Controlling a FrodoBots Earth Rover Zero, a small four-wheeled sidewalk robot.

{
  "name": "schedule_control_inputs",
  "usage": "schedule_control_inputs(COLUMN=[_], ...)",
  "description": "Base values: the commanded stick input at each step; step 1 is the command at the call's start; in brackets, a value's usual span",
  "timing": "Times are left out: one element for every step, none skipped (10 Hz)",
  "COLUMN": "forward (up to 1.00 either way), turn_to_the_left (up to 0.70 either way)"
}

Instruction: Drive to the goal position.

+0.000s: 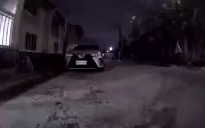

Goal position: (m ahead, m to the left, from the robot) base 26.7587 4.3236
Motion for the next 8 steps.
schedule_control_inputs(forward=[0.69, 0.7, 0.7, 0.7, 0.7, 0.7, 0.7, 0.7], turn_to_the_left=[0.0, 0.0, 0.0, 0.0, 0.0, 0.0, 0.0, 0.0])
